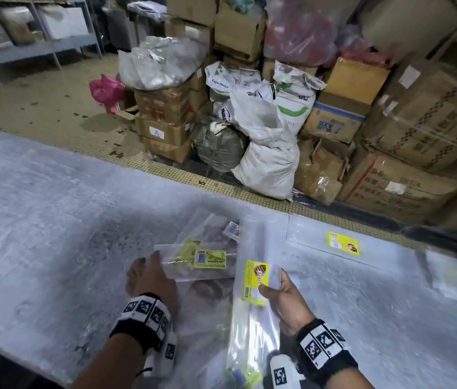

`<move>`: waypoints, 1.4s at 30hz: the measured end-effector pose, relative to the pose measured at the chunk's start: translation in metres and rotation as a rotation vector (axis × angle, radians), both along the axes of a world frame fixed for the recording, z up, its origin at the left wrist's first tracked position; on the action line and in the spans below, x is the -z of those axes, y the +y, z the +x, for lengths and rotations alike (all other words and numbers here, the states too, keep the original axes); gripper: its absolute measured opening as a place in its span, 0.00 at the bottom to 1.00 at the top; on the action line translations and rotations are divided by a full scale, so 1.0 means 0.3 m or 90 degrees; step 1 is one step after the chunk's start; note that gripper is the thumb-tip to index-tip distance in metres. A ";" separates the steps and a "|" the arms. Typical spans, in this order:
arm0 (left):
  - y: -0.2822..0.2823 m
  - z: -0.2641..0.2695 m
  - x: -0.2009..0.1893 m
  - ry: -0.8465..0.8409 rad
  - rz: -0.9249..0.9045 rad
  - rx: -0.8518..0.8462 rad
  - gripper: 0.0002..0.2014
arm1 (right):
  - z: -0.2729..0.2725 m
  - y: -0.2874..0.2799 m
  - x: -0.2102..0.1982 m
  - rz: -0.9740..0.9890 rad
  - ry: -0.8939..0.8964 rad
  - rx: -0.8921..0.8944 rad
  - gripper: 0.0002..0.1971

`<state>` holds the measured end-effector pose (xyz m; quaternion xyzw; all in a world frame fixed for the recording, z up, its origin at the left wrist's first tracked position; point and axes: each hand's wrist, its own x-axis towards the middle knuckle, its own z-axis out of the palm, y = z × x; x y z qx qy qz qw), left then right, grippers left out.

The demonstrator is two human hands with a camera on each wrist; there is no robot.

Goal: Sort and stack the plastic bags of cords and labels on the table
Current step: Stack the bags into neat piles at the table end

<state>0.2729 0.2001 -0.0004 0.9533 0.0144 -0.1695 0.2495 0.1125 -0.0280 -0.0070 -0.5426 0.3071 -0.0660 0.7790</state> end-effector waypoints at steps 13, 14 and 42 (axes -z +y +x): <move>-0.004 -0.161 -0.007 0.118 0.051 0.207 0.63 | 0.024 0.009 0.014 0.046 -0.003 0.018 0.25; -0.008 -0.153 -0.005 0.110 0.026 0.185 0.53 | 0.021 0.006 0.017 0.047 -0.004 0.022 0.25; -0.159 -0.070 -0.013 0.060 -0.065 0.102 0.52 | -0.073 -0.025 0.050 0.006 0.013 0.066 0.25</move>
